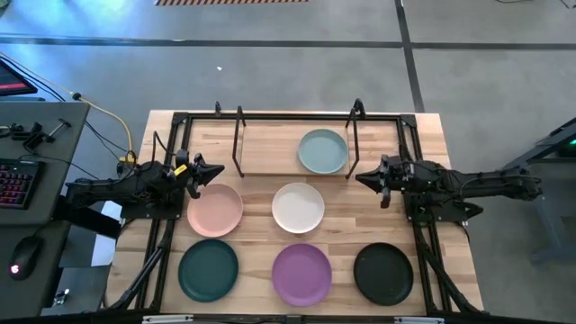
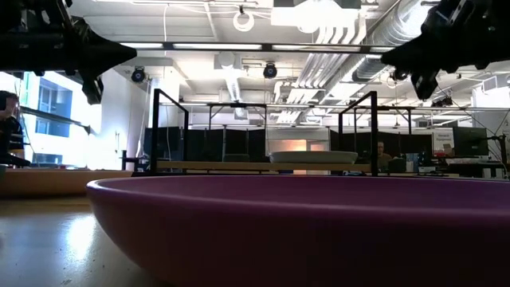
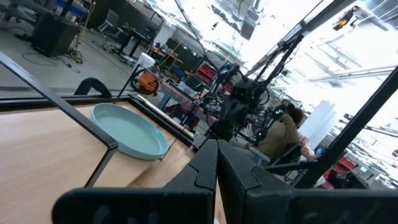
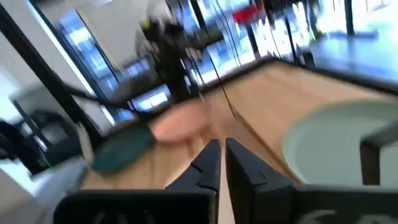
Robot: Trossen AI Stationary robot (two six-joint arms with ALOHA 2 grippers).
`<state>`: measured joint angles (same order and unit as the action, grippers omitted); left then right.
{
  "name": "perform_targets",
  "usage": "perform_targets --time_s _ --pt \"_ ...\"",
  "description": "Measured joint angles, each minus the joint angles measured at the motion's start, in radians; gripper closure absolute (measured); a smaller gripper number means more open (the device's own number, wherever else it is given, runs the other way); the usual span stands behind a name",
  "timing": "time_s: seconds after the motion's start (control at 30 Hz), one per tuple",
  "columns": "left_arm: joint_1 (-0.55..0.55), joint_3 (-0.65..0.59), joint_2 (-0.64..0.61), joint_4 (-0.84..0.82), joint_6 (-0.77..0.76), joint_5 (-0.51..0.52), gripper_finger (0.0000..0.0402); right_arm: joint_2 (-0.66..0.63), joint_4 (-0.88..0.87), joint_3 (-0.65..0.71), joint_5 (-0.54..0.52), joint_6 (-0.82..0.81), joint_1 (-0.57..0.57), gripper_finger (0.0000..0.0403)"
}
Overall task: Place and stack plates onto a shelf
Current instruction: Put the pink plate on the shelf
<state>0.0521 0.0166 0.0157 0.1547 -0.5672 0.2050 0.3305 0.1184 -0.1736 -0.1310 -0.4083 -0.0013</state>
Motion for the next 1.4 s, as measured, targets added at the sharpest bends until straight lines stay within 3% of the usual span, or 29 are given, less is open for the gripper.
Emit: perform_targets --time_s 0.27,0.57,0.73,0.9,1.03,1.17,1.27,1.4 --pt "0.000 0.000 0.000 0.000 0.077 0.000 0.0401 -0.031 0.046 0.012 0.009 -0.011 0.000 0.0401" --pt "0.000 0.001 0.000 0.050 -0.055 0.040 0.0395 -0.032 0.044 0.012 0.010 -0.049 0.000 0.0402" --pt "-0.001 0.097 0.029 0.051 -0.139 -0.025 0.0348 -0.032 0.044 0.012 0.005 -0.063 0.000 0.0403" --pt "-0.002 0.283 0.163 0.016 -0.119 -0.162 0.0287 -0.032 0.044 0.012 -0.017 -0.064 0.000 0.0403" --pt "-0.006 0.493 0.339 -0.128 -0.103 -0.323 0.0258 -0.032 0.044 0.012 -0.017 -0.077 0.000 0.0403" --pt "-0.054 0.714 0.516 -0.431 -0.085 -0.469 0.0254 -0.032 0.043 0.012 -0.018 -0.083 0.000 0.0403" --pt "-0.122 0.834 0.620 -0.750 -0.128 -0.510 0.0259 -0.032 0.038 0.012 -0.019 -0.083 0.000 0.0403" --pt "-0.237 0.858 0.701 -1.087 -0.342 -0.483 0.0266 -0.031 0.024 0.012 -0.019 -0.082 0.000 0.0403"
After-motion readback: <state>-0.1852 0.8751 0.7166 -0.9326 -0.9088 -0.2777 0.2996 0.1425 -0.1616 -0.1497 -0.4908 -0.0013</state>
